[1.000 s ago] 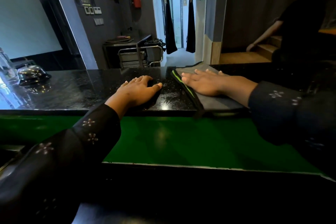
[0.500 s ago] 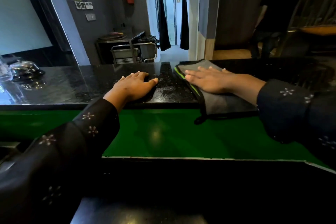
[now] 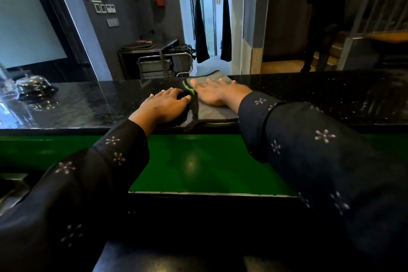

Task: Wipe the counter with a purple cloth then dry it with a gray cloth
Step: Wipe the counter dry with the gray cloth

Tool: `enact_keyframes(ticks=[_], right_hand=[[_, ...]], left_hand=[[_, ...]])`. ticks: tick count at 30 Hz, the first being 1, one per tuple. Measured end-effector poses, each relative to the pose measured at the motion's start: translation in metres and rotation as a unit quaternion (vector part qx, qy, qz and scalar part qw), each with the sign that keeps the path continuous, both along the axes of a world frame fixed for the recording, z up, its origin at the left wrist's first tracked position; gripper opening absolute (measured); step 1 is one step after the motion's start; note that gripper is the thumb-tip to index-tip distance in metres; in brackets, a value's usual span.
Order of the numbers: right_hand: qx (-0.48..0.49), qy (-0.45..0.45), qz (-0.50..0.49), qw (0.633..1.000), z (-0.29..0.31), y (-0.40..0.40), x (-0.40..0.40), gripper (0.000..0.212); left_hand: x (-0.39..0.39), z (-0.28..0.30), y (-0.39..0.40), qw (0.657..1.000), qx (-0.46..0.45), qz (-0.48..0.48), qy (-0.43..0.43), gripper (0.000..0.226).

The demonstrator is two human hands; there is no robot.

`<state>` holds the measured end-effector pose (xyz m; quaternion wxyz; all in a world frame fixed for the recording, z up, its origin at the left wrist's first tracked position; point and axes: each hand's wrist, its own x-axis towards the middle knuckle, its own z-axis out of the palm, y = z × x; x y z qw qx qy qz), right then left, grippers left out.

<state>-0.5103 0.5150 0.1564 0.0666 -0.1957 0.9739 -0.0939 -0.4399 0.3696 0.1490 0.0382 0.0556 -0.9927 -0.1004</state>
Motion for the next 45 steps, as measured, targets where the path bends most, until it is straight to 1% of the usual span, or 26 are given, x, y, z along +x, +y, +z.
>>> enact_keyframes(ticks=[1, 2, 5, 8, 10, 12, 14, 17, 18, 20, 23, 24, 26, 27, 29, 31, 33, 35, 38, 40, 42, 43, 44, 45], right_hand=[[-0.004, 0.008, -0.022, 1.0, 0.0, 0.007, -0.008, 0.107], [-0.005, 0.022, -0.038, 0.999, 0.001, 0.018, -0.013, 0.11], [-0.007, 0.035, -0.077, 0.996, 0.003, 0.072, -0.026, 0.084], [0.007, 0.013, -0.12, 0.993, 0.006, 0.124, -0.022, 0.08], [0.025, 0.011, -0.111, 0.993, 0.005, 0.136, -0.004, 0.073], [0.026, 0.013, -0.057, 0.998, -0.001, 0.14, 0.026, 0.068], [0.022, 0.021, -0.002, 1.0, -0.005, 0.14, 0.054, 0.07], [0.027, -0.01, 0.018, 0.999, 0.0, 0.126, 0.052, 0.077], [0.033, -0.012, 0.009, 0.999, 0.005, 0.116, 0.047, 0.075], [0.015, -0.019, -0.03, 0.999, 0.015, 0.098, 0.047, 0.068], [-0.058, -0.014, -0.087, 0.994, 0.024, 0.073, 0.061, 0.063], [-0.066, -0.014, -0.096, 0.993, 0.024, 0.062, 0.066, 0.061], [-0.075, -0.036, -0.06, 0.995, 0.017, 0.039, 0.076, 0.065], [-0.051, -0.033, -0.019, 0.998, 0.009, 0.031, 0.08, 0.067], [0.0, 0.006, 0.046, 0.999, -0.003, 0.031, 0.089, 0.069], [0.005, 0.043, 0.06, 0.997, -0.009, 0.05, 0.097, 0.069], [0.002, 0.049, 0.045, 0.998, -0.009, 0.071, 0.096, 0.064], [0.012, 0.025, 0.006, 1.0, -0.004, 0.082, 0.083, 0.061], [0.018, 0.002, -0.052, 0.998, 0.005, 0.07, 0.062, 0.061], [0.016, -0.002, -0.082, 0.996, 0.008, 0.053, 0.057, 0.065], [0.018, -0.005, -0.096, 0.995, 0.008, 0.037, 0.06, 0.067], [0.022, -0.003, -0.089, 0.996, 0.008, 0.031, 0.065, 0.068], [0.025, 0.0, -0.073, 0.997, 0.007, 0.028, 0.074, 0.068], [0.027, 0.008, -0.053, 0.998, 0.003, 0.027, 0.085, 0.067]], left_hand=[[0.002, 0.0, 0.0, 1.0, 0.002, -0.002, 0.0, 0.06], [0.003, 0.001, -0.001, 1.0, 0.003, -0.005, 0.001, 0.061], [0.004, 0.002, -0.001, 1.0, 0.001, -0.014, 0.001, 0.061], [0.002, 0.002, -0.002, 1.0, -0.009, -0.017, 0.001, 0.06], [-0.002, 0.001, -0.002, 1.0, -0.016, -0.013, 0.002, 0.06], [-0.005, -0.001, -0.001, 1.0, -0.02, -0.007, 0.001, 0.06], [-0.008, -0.004, 0.001, 1.0, -0.021, -0.004, 0.0, 0.06], [-0.009, -0.004, 0.001, 1.0, -0.019, 0.0, -0.001, 0.06], [-0.008, -0.003, 0.001, 1.0, -0.016, 0.001, -0.003, 0.06], [-0.006, -0.001, 0.002, 1.0, -0.006, 0.003, -0.003, 0.06], [-0.003, 0.001, 0.004, 1.0, -0.001, 0.007, -0.004, 0.06], [-0.002, 0.0, 0.004, 1.0, 0.0, 0.01, 0.001, 0.06], [-0.003, 0.0, 0.002, 1.0, -0.004, 0.007, 0.012, 0.058], [-0.003, 0.0, 0.001, 1.0, -0.001, 0.002, 0.012, 0.057], [-0.004, -0.001, -0.002, 1.0, 0.005, -0.008, 0.002, 0.057], [-0.004, -0.002, -0.002, 1.0, -0.003, -0.012, -0.005, 0.063], [-0.003, -0.002, -0.003, 1.0, -0.003, -0.012, 0.003, 0.066], [-0.002, -0.002, -0.001, 1.0, 0.001, -0.01, 0.015, 0.064], [0.001, 0.001, 0.002, 1.0, 0.01, -0.009, 0.016, 0.061], [0.005, 0.004, 0.001, 0.997, 0.062, -0.019, 0.032, 0.054], [0.013, 0.007, -0.003, 0.985, 0.154, -0.03, 0.072, 0.045], [0.02, 0.009, -0.007, 0.977, 0.182, -0.037, 0.101, 0.042], [0.029, 0.012, -0.014, 0.975, 0.176, -0.049, 0.124, 0.041], [0.039, 0.015, -0.024, 0.98, 0.132, -0.069, 0.134, 0.044]])
